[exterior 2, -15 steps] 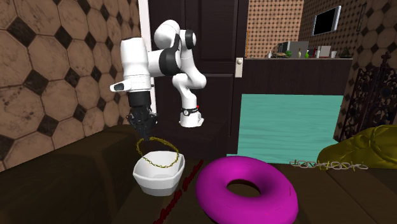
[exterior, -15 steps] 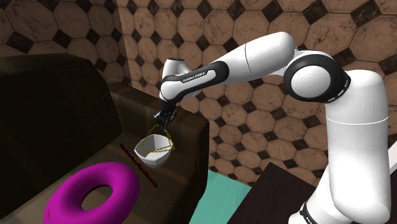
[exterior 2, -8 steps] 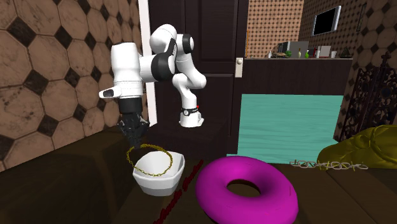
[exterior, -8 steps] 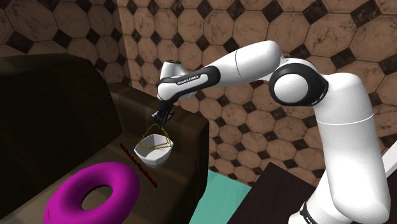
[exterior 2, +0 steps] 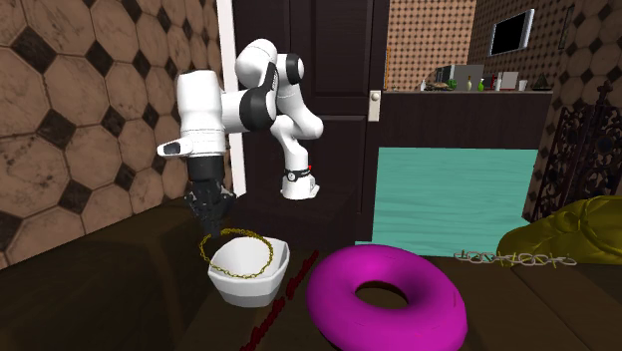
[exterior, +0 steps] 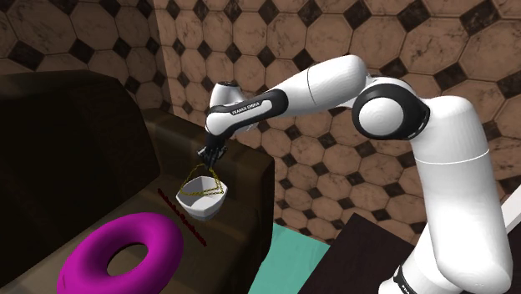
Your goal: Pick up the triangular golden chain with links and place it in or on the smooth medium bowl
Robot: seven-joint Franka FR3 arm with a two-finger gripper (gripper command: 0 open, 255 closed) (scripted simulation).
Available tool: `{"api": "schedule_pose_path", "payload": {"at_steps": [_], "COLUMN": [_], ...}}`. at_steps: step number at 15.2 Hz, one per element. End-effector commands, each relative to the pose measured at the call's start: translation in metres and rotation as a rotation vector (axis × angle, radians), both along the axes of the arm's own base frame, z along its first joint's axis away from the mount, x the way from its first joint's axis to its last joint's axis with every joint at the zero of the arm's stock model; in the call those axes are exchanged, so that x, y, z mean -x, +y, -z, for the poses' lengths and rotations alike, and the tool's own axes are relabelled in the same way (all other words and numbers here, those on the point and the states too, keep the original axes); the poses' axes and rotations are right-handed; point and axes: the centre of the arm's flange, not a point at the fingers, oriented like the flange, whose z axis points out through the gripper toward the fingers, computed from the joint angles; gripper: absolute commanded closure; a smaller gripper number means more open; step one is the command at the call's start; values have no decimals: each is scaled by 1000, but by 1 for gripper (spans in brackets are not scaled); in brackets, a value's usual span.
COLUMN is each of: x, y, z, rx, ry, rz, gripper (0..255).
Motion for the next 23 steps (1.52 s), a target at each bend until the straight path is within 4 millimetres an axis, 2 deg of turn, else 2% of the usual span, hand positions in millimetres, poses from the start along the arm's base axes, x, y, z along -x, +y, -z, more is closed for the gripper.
{"api": "schedule_pose_path", "payload": {"at_steps": [1, 5, 6, 8, 9, 10, 15, 23], "x": [1, 1, -2, 12, 12, 3, 8, 8], "y": [-8, -8, -6, -3, -10, -4, -16, -16], "z": [37, 37, 41, 47, 46, 50, -12, -12], "rx": [10, 10, 10, 10, 9, 11, 10, 10], "ry": [57, 57, 57, 57, 56, 57, 57, 57], "rz": [9, 9, 9, 10, 9, 10, 9, 9], "gripper": [255, 255, 0, 0, 0, 0, 0, 0]}}
